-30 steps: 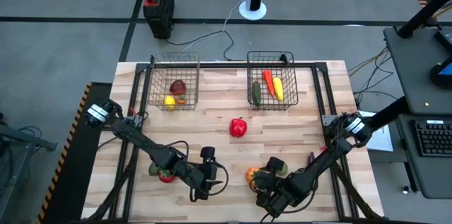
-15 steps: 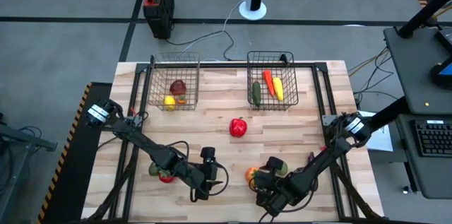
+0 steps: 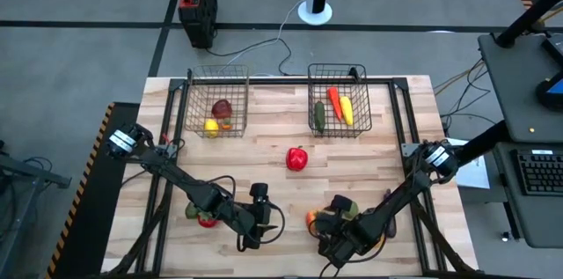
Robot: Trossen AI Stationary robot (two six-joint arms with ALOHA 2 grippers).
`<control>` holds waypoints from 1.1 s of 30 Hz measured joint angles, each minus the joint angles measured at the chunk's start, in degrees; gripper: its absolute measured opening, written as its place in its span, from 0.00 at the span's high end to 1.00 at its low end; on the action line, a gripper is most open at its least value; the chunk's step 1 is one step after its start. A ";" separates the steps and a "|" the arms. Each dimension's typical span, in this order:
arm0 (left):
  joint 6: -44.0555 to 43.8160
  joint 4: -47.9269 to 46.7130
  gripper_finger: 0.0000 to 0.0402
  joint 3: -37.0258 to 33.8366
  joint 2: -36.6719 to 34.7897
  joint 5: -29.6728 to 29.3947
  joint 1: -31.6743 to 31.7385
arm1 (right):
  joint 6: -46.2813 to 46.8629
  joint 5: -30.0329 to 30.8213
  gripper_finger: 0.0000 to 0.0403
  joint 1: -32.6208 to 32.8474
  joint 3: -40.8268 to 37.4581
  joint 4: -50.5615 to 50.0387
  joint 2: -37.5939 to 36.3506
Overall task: Sort produce into baskets
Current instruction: Put the orange tomato into the left yellow wire basket
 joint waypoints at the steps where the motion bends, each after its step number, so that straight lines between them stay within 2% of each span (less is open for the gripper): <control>1: 0.00 0.00 0.42 0.00 0.00 0.00 0.00 | -0.13 0.09 0.02 -0.06 -0.01 0.01 0.00; 17: -0.02 0.04 0.42 0.00 -0.02 0.00 0.04 | -4.71 1.64 0.02 -0.99 -0.08 1.79 0.20; 21: -0.01 0.04 0.42 0.00 -0.02 0.00 0.04 | -5.33 1.86 0.07 -1.10 -0.10 1.92 0.20; 28: 0.53 0.02 0.42 -0.02 -0.30 -0.10 -0.18 | -6.46 1.84 0.21 -1.10 -0.10 1.95 0.20; 33: 2.87 -2.13 0.42 -0.07 -4.17 -2.07 -1.06 | -6.95 1.86 0.23 -1.21 0.03 1.66 -0.34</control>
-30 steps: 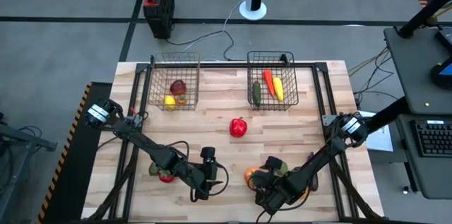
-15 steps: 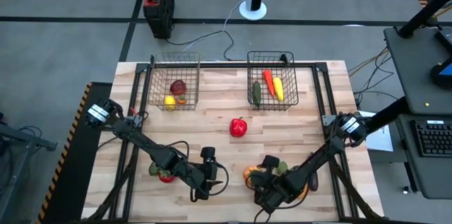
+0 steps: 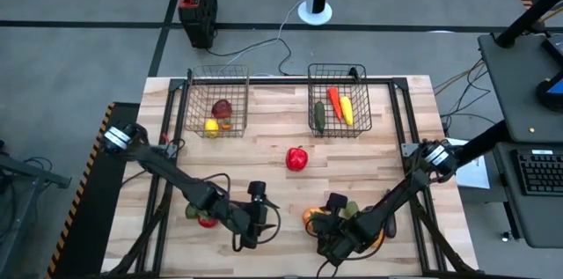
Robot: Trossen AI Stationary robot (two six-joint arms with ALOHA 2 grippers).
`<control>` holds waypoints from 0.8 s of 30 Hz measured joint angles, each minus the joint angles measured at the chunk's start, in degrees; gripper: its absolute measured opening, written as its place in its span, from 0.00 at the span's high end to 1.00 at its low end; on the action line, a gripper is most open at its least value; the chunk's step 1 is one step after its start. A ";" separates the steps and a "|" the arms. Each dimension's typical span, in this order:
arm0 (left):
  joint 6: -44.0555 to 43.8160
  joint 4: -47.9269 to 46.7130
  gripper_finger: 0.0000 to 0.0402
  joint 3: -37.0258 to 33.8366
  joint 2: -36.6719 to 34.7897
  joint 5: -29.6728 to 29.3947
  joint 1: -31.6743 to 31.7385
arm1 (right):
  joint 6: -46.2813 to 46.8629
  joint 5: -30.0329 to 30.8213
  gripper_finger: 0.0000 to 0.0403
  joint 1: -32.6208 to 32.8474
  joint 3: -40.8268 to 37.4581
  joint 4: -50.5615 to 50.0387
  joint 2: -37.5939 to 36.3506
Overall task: Sort produce into baskets
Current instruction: Put the orange tomato into the left yellow wire basket
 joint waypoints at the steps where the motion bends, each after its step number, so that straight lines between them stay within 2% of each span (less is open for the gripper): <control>1: 0.37 -0.98 0.42 0.00 -1.34 -0.83 -0.20 | -0.18 0.00 0.22 -0.11 0.22 0.00 -0.29; 8: 1.67 -11.73 0.42 -0.06 -13.58 -9.58 -3.44 | -7.13 0.03 0.22 -3.14 4.26 0.43 -0.55; 16: 0.83 -19.54 0.42 -0.07 -26.06 -20.58 -7.52 | -25.96 -0.15 0.21 -12.00 8.65 6.70 -0.55; 24: -4.75 -28.93 0.42 -2.37 -31.68 -22.41 -8.18 | -41.20 -3.06 0.21 -19.76 13.54 12.23 -0.55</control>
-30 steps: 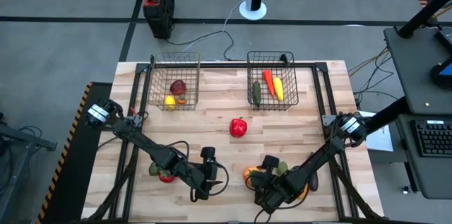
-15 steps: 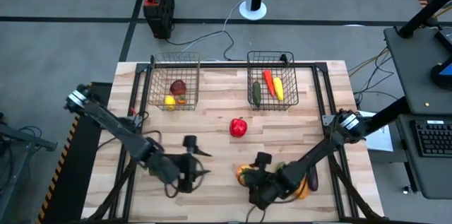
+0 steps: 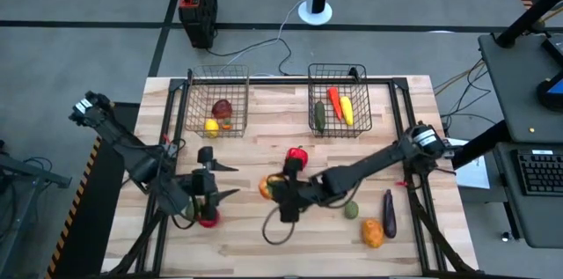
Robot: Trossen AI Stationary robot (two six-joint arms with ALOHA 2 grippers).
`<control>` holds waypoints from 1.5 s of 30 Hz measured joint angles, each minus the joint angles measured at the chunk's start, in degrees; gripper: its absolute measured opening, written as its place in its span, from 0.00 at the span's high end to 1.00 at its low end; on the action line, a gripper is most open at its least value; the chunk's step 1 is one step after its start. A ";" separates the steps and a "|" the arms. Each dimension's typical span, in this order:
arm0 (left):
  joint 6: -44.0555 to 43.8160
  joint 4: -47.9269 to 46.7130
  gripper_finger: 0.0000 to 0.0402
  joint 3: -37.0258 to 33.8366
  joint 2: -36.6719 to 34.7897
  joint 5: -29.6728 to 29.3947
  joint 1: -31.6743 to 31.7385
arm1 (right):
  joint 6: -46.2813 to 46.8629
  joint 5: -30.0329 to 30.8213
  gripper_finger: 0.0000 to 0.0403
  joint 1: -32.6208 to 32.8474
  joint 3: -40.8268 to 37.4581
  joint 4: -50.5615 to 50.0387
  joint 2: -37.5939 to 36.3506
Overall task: Sort produce into baskets
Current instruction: Put the orange tomato into the left yellow wire basket
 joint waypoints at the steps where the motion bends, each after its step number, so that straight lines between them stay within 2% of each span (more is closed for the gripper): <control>1: -0.35 0.02 0.42 -0.93 -0.30 0.02 0.00 | -1.34 -0.09 0.21 -0.65 0.50 0.19 0.00; 6: -2.34 6.28 0.42 -7.00 -0.86 0.02 -0.15 | -5.39 0.14 0.21 -2.41 1.24 1.58 -0.02; 11: -4.40 22.30 0.40 -14.92 -0.80 0.04 -0.09 | -5.83 2.58 0.21 -1.93 1.09 1.59 -0.02; 14: -5.55 31.23 0.34 -19.54 -0.82 -0.01 0.00 | -6.97 5.16 0.20 -1.23 1.02 1.64 -0.02; 18: -11.69 44.17 0.25 -24.97 -0.96 -0.93 1.23 | -8.91 9.23 0.22 -0.31 1.05 1.74 -0.02; 24: -20.16 62.17 0.16 -30.63 -0.82 -1.03 3.50 | -10.99 10.74 0.20 -0.22 1.85 1.57 -0.02; 29: -29.25 63.08 0.15 -31.92 -0.60 -0.75 6.00 | -11.85 10.74 0.20 -0.26 2.31 1.35 -0.02; 32: -33.19 62.89 0.15 -32.80 -0.05 1.46 7.59 | -12.47 10.71 0.20 -0.26 2.36 1.26 -0.02; 39: -34.80 63.88 0.15 -32.95 1.89 3.75 9.46 | -12.77 10.62 0.20 -0.26 2.36 1.12 -0.02; 45: -34.72 68.07 0.15 -32.95 6.22 6.63 10.42 | -13.12 10.62 0.20 -0.26 2.36 1.13 -0.02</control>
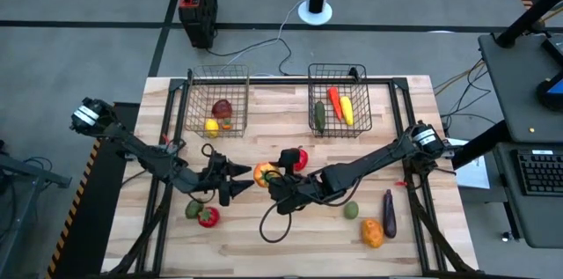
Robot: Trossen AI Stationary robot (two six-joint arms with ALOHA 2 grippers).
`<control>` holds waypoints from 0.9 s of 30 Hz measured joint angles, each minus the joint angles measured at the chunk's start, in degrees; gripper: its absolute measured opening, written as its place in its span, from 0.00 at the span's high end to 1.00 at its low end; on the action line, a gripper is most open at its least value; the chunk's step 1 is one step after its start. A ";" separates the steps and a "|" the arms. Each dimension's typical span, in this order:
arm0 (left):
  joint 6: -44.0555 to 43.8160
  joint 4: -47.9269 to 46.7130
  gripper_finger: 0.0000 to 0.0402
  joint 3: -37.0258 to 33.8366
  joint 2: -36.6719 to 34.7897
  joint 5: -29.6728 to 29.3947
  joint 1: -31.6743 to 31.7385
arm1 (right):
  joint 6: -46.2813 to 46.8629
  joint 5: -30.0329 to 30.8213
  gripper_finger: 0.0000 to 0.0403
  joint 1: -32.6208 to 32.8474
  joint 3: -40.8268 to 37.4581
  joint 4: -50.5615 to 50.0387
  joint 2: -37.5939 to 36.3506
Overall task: Sort produce into baskets
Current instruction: Put the orange tomato into the left yellow wire basket
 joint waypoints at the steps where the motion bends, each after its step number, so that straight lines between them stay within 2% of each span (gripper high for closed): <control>1: -0.01 0.99 0.15 0.00 0.81 0.00 0.26 | -0.03 0.00 0.19 0.00 0.00 0.02 0.00; 6: 0.53 3.27 0.15 1.57 4.89 2.93 1.73 | -0.08 0.00 0.19 0.00 0.00 0.06 0.00; 17: 3.55 5.19 0.16 4.81 10.15 3.70 3.93 | -0.08 0.16 0.19 0.07 0.00 -0.07 -0.03; 27: 2.93 6.58 0.28 4.44 9.90 3.79 3.94 | 0.18 0.17 0.18 0.07 0.09 -0.09 -0.17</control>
